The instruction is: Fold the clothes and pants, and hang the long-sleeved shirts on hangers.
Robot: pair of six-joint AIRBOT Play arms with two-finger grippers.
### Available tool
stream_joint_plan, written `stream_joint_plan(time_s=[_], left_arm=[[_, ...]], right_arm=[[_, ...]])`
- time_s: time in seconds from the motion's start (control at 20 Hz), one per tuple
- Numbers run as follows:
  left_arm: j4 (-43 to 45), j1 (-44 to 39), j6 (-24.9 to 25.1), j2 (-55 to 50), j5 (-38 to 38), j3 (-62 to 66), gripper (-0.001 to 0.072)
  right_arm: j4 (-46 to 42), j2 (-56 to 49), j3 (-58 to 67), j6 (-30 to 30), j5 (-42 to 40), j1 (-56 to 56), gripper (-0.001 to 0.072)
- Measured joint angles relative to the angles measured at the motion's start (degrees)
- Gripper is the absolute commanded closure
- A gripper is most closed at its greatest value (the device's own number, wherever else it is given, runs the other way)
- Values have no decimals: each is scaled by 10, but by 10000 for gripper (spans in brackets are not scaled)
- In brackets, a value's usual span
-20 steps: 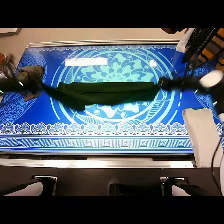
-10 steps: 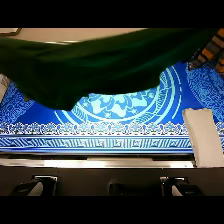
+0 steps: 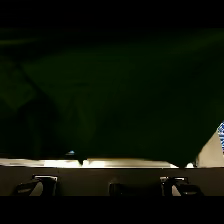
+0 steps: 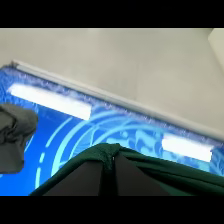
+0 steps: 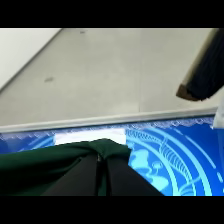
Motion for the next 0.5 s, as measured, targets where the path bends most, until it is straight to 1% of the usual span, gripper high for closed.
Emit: stream_joint_plan(time_s=[0.15,0.3,0.4,0.5], left_arm=[[-22,-1,46,-62,-1,-35,690],[-34,-13,90,-158,11,-76,689],[-38,-28,110,-238,41,-96,689],[-38,-45,123,-324,82,-107,689]], right_arm=[[-14,-79,-6,6,37,0,686],[-19,-196,-14,10,65,0,686],[-22,-288,-16,10,67,0,686],[-23,-375,-18,14,50,0,686]])
